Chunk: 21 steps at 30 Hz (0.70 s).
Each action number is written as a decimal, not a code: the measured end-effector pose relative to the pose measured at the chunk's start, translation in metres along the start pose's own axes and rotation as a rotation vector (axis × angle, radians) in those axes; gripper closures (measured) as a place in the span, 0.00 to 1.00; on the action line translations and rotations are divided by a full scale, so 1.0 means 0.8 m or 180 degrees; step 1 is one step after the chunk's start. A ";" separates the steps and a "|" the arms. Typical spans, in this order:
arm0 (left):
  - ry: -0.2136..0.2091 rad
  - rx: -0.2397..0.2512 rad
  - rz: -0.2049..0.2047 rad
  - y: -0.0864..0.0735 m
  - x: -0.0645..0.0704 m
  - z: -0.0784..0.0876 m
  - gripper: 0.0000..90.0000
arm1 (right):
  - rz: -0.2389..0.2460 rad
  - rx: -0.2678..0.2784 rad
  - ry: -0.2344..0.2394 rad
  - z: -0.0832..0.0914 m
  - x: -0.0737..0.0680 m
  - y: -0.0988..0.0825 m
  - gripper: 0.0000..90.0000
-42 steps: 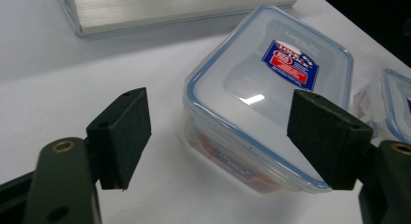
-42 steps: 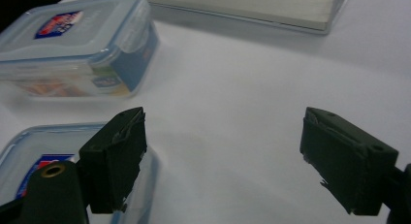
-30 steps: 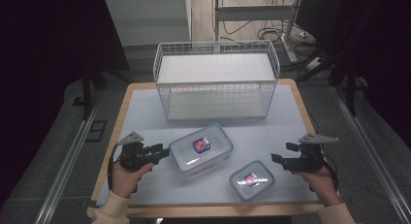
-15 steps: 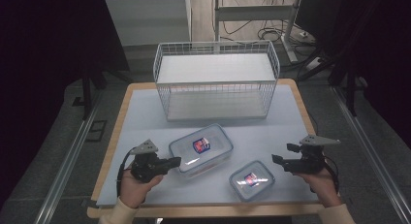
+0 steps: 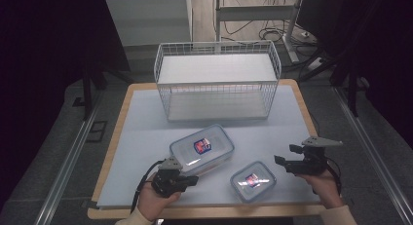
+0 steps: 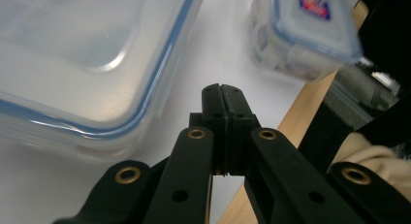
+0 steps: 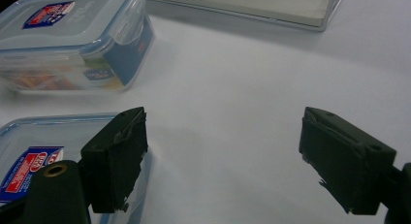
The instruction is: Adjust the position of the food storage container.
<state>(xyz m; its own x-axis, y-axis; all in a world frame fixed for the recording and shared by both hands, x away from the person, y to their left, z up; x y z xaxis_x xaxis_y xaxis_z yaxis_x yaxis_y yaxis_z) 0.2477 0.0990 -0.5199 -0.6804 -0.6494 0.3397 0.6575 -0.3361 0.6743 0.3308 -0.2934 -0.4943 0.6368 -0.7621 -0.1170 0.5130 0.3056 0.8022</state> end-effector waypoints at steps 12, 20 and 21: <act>0.0111 -0.0037 0.0093 -0.006 -0.018 -0.010 1.00 | 0.0008 -0.0046 -0.0020 -0.003 -0.001 -0.003 0.19; 0.0138 -0.0035 0.0116 -0.005 -0.025 -0.008 1.00 | 0.0007 -0.0053 -0.0036 -0.002 0.001 -0.004 0.19; 0.0148 -0.0035 0.0121 -0.005 -0.026 -0.007 1.00 | 0.0004 -0.0053 -0.0038 -0.002 0.001 -0.004 0.19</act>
<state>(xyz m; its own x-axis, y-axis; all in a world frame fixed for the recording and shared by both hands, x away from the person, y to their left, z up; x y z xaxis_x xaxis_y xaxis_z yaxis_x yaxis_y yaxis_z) 0.2611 0.1103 -0.5334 -0.6392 -0.6928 0.3339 0.6863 -0.3180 0.6541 0.3306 -0.2940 -0.4983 0.6306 -0.7685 -0.1089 0.5219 0.3159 0.7923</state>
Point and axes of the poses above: each handheld gripper's, and its own axes: z roughly backward along the jaws, y roughly out of its top, x roughly to its right, the point moved 3 cm from there along -z, roughly forward along the jaws, and after that the axes turned 2 degrees about z, right-handed, at the moved point
